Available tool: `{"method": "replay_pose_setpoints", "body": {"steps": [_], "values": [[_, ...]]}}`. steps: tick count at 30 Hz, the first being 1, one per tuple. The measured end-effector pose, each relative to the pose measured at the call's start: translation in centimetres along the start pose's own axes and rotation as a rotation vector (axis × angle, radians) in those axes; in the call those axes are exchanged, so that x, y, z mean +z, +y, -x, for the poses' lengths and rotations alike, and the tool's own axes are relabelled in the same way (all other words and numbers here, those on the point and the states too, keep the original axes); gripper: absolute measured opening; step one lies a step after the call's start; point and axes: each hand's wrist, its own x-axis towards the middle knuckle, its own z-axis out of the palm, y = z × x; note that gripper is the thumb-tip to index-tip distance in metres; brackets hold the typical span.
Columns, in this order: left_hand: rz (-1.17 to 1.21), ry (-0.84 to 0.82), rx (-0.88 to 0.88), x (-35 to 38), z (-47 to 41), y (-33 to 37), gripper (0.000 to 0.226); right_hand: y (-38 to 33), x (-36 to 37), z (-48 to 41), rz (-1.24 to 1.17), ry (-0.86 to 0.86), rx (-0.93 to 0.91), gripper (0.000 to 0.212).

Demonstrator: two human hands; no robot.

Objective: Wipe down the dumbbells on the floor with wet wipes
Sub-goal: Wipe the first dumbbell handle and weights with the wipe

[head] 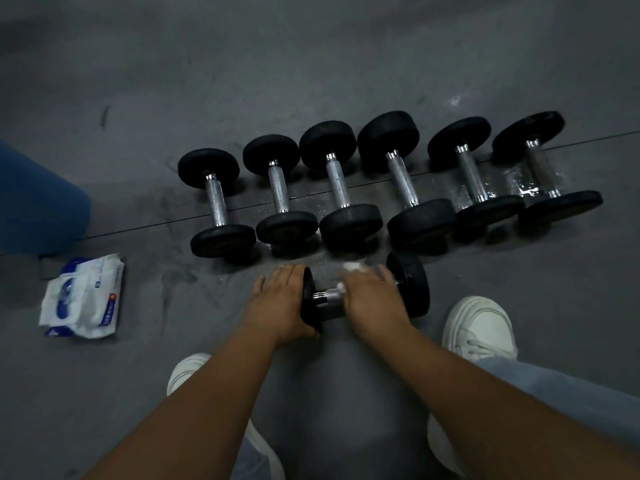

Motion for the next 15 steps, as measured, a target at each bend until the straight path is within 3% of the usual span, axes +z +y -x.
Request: {"method": "replay_pose_setpoints", "body": {"steps": [3,7,10,12,15], "values": [[-0.046,-0.020,0.028,-0.5,-0.3,-0.1,0.121,1.8,-0.2,-0.1,0.104,-0.141,0.047,0.037],[-0.137,-0.004,0.068,-1.3,-0.3,-0.1,0.116,1.6,-2.2,-2.1,0.081,-0.424,-0.011,0.064],[-0.087,-0.150,0.060,-1.5,-0.5,-0.4,0.102,2.0,-2.6,-1.9,0.161,-0.583,-0.081,0.055],[-0.004,-0.237,0.039,-1.2,0.0,-0.5,0.097,2.3,-2.2,-0.9,0.201,-0.610,-0.130,0.046],[0.148,-0.190,0.041,-0.9,1.4,-0.9,0.111,2.4,-2.2,-0.1,0.165,-0.477,-0.115,0.041]]}}
